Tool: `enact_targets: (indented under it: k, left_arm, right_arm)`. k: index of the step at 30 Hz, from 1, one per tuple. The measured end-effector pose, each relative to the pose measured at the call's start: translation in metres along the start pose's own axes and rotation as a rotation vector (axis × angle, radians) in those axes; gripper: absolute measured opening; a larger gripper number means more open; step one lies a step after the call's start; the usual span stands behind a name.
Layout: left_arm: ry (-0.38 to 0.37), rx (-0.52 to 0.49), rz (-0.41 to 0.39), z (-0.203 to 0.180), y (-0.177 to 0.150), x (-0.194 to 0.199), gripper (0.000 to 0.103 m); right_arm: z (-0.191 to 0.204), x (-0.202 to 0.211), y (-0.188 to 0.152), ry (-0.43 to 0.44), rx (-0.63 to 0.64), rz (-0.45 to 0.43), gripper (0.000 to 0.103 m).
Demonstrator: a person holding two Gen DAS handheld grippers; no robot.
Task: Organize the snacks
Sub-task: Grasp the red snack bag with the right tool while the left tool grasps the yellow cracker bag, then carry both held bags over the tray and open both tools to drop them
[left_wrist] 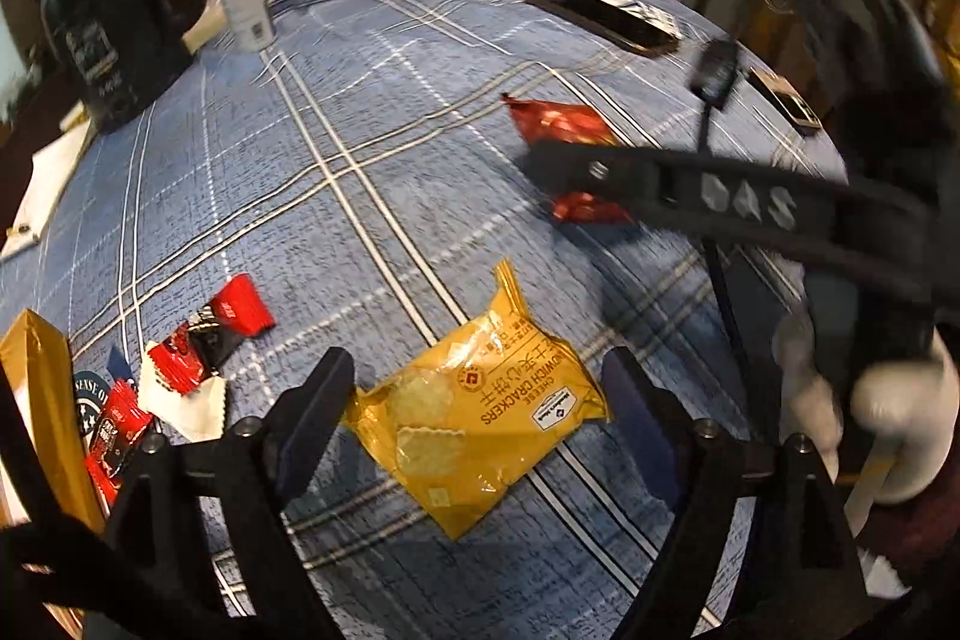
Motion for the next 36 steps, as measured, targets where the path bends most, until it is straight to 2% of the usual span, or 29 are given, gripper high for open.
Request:
enact_targets:
  k: [3, 6, 11, 13, 14, 15, 17, 20, 23, 29, 36]
  left_arm:
    - [0.012, -0.049, 0.001, -0.009, -0.005, -0.002, 0.088]
    - [-0.011, -0.068, 0.013, -0.014, -0.009, -0.004, 0.089]
    - [-0.018, -0.084, 0.05, -0.019, -0.019, -0.009, 0.09]
    - [-0.002, -0.068, 0.034, -0.022, -0.024, -0.003, 0.08]
    - [-0.008, -0.065, 0.026, -0.025, -0.025, 0.001, 0.063]
    - [-0.001, -0.068, 0.021, -0.027, -0.026, 0.003, 0.057]
    - [0.031, -0.06, 0.007, -0.029, -0.03, 0.007, 0.052]
    - [0.018, -0.027, -0.02, -0.027, -0.036, 0.013, 0.048]
    - [-0.008, 0.036, -0.081, -0.024, -0.041, 0.029, 0.047]
    - [-0.007, 0.171, -0.221, -0.012, -0.055, 0.072, 0.047]
    - [0.017, 0.33, -0.392, 0.018, -0.105, 0.147, 0.047]
  right_arm:
    - [-0.006, -0.003, 0.0, 0.011, -0.031, 0.018, 0.036]
    - [-0.01, -0.004, 0.0, 0.029, -0.052, 0.028, 0.036]
    - [-0.006, -0.003, -0.001, 0.019, -0.034, 0.024, 0.036]
    - [-0.006, -0.003, -0.001, 0.018, -0.032, 0.023, 0.036]
    - [-0.006, -0.003, -0.001, 0.019, -0.033, 0.024, 0.036]
    - [-0.006, -0.003, -0.001, 0.019, -0.034, 0.024, 0.036]
    - [-0.005, -0.003, -0.001, 0.017, -0.034, 0.022, 0.036]
    - [-0.005, -0.003, -0.001, 0.01, -0.031, 0.018, 0.036]
    - [-0.005, -0.003, -0.001, 0.006, -0.027, 0.012, 0.036]
    - [-0.003, 0.001, -0.001, -0.008, -0.007, -0.013, 0.036]
    - [0.005, 0.008, -0.005, -0.061, 0.038, -0.03, 0.036]
Point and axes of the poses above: each gripper's, at about its wrist camera, not at the fingertips, and x roughly against the way its jaws point, z to its left, y to its top, the point moved 3 cm from there along -x, roughly the way its jaws point, and after that the axes turned 8 degrees about -y, right-handed, at the moved point
